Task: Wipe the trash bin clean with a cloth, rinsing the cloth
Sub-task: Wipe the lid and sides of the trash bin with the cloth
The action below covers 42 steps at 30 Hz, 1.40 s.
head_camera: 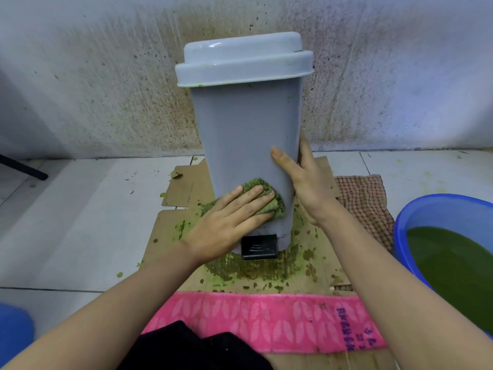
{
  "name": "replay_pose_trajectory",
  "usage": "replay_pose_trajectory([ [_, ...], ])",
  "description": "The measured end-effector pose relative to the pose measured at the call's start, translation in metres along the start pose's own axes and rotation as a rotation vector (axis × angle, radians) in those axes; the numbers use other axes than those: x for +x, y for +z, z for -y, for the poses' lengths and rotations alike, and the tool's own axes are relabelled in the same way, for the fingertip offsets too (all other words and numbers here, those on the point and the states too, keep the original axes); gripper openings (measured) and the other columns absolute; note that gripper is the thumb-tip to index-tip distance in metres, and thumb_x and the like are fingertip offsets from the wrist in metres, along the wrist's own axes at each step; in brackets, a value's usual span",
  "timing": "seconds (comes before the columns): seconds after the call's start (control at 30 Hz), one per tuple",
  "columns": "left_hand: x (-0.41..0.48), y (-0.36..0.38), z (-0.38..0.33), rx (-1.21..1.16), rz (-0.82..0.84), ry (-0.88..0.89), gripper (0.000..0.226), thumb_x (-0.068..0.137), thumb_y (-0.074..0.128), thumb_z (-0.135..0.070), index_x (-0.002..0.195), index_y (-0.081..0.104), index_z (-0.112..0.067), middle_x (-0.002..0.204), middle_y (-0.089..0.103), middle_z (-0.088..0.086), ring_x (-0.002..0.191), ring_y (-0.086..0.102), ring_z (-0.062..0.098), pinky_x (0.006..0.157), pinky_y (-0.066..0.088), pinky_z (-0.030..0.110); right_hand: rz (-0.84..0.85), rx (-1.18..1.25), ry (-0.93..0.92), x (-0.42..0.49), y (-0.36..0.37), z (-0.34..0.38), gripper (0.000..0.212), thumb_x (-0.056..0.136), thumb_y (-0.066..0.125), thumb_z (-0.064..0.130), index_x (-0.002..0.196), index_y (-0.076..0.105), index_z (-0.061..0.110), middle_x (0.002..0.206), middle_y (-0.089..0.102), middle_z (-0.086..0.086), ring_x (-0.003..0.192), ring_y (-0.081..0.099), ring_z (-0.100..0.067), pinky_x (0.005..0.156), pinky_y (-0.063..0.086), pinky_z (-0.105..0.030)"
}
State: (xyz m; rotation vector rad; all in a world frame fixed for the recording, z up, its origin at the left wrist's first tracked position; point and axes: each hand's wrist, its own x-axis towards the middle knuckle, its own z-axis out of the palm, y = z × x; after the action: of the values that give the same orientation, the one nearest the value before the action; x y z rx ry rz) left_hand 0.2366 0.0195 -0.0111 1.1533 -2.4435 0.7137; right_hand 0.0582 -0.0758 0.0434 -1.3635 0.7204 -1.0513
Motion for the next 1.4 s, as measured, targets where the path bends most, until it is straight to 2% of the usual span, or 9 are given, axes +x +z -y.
replay_pose_trajectory([
  [0.23,-0.052,0.007,-0.008,-0.086,0.190,0.007,0.054,0.089,0.042,0.005,0.140,0.050,-0.010,0.155,0.039,0.008,0.152,0.018,0.021,0.125,0.012,0.040,0.034,0.036,0.015,-0.002,0.003,0.000,0.087,0.081,0.068,0.045,0.153,0.022,0.030,0.143,0.052,0.008,0.121,0.059,-0.008,0.099,0.052,-0.034],
  [0.37,-0.050,-0.004,-0.008,-0.161,0.164,-0.091,0.047,0.102,0.029,0.003,0.138,0.056,-0.009,0.153,0.042,0.010,0.150,0.024,0.023,0.123,0.018,0.041,0.055,0.076,0.029,-0.001,0.014,-0.006,0.087,0.088,0.066,0.037,0.155,0.012,0.032,0.151,0.042,0.004,0.128,0.053,-0.010,0.104,0.049,-0.035],
  [0.53,0.002,-0.004,-0.023,-0.143,0.098,-0.077,0.041,0.098,0.044,-0.002,0.136,0.058,-0.007,0.153,0.042,0.011,0.147,0.029,0.027,0.123,0.018,0.042,0.027,0.082,0.013,0.001,0.013,-0.009,0.082,0.090,0.066,0.037,0.155,0.015,0.030,0.153,0.040,0.003,0.131,0.051,-0.011,0.108,0.046,-0.039],
  [0.67,0.013,0.009,-0.035,-0.150,0.259,0.063,0.046,0.094,0.037,-0.012,0.132,0.063,-0.008,0.150,0.048,0.011,0.145,0.035,0.027,0.121,0.018,0.039,0.023,0.063,0.017,-0.001,0.008,-0.008,0.085,0.084,0.064,0.043,0.154,0.019,0.028,0.147,0.047,0.005,0.124,0.056,-0.007,0.100,0.051,-0.031],
  [0.87,-0.018,0.001,-0.026,-0.289,0.264,0.036,0.051,0.081,0.061,-0.001,0.132,0.062,-0.010,0.148,0.051,0.009,0.143,0.040,0.026,0.109,0.035,0.041,0.031,0.062,0.013,-0.001,0.009,-0.008,0.079,0.093,0.063,0.035,0.155,0.015,0.030,0.152,0.041,0.007,0.130,0.051,-0.007,0.107,0.046,-0.035],
  [1.07,-0.069,-0.021,-0.023,-0.524,0.144,-0.412,0.042,0.084,0.042,-0.003,0.115,0.070,-0.006,0.127,0.065,0.007,0.114,0.061,0.023,0.094,0.047,0.039,0.031,0.076,0.010,-0.002,0.013,-0.010,0.083,0.090,0.064,0.041,0.155,0.013,0.034,0.152,0.042,0.007,0.129,0.052,-0.010,0.106,0.047,-0.042],
  [1.2,-0.076,-0.034,-0.023,-0.853,-0.106,-1.092,0.039,0.081,0.045,0.002,0.098,0.074,-0.017,0.104,0.073,-0.015,0.103,0.066,0.006,0.087,0.052,0.026,0.041,0.073,0.014,-0.007,0.015,-0.007,0.085,0.089,0.064,0.044,0.155,0.012,0.034,0.152,0.041,0.007,0.130,0.052,-0.010,0.105,0.048,-0.042],
  [1.3,-0.063,-0.039,-0.018,-1.134,-0.323,-1.498,0.040,0.078,0.047,0.003,0.096,0.076,-0.017,0.101,0.074,0.002,0.093,0.069,0.023,0.079,0.055,0.036,0.043,0.056,0.011,-0.018,0.017,-0.005,0.085,0.087,0.062,0.043,0.156,0.013,0.033,0.151,0.043,0.009,0.127,0.054,-0.006,0.101,0.051,-0.033],
  [1.4,-0.059,-0.047,-0.011,-1.517,-0.535,-1.857,0.036,0.084,0.044,0.005,0.099,0.071,-0.012,0.086,0.073,0.009,0.068,0.069,0.022,0.055,0.056,0.029,0.042,0.013,0.034,-0.038,0.017,-0.008,0.068,0.088,0.062,0.039,0.148,0.029,0.037,0.143,0.050,0.013,0.124,0.055,-0.003,0.099,0.052,-0.029],
])
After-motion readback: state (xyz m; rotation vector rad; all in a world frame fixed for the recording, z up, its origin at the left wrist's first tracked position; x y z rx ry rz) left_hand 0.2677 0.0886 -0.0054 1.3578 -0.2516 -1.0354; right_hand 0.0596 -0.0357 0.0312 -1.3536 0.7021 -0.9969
